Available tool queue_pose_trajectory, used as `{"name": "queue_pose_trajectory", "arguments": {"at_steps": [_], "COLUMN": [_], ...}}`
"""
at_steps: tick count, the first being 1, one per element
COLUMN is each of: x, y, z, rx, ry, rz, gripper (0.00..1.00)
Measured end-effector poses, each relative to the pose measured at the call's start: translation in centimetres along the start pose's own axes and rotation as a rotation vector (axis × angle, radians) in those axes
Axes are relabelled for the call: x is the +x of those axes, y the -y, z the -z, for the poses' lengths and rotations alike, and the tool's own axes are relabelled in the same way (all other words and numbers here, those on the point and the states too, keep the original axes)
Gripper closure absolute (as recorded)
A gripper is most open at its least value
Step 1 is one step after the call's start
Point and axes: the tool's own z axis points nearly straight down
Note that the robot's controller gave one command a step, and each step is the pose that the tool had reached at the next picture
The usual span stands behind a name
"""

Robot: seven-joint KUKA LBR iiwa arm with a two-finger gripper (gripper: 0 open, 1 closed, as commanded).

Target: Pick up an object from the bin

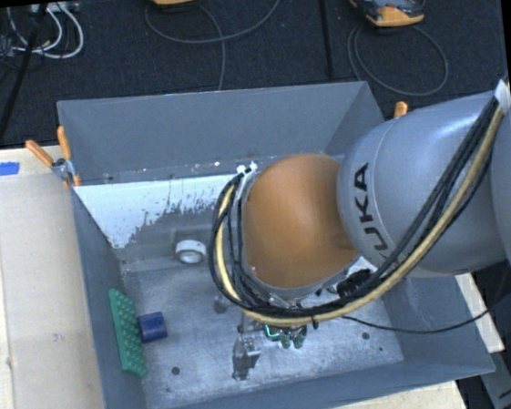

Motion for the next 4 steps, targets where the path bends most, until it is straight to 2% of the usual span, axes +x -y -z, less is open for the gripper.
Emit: {"name": "queue_pose_trajectory", "arguments": {"at_steps": [1, 2, 3, 4], "x": [-1.8, -8.4, -8.3, -9.7], "y": [-3.3, -8.1, -7.9, -8.4], "z": [-10.0, -9.8, -9.8, 8.9], "rx": [0.000, -0.002, -0.002, -0.003], "ry": [0.000, 0.013, 0.010, 0.019], "rz": [-0.051, 0.103, 0.098, 0.115], "gripper": [0.00, 0.00, 1.00, 1.00]}}
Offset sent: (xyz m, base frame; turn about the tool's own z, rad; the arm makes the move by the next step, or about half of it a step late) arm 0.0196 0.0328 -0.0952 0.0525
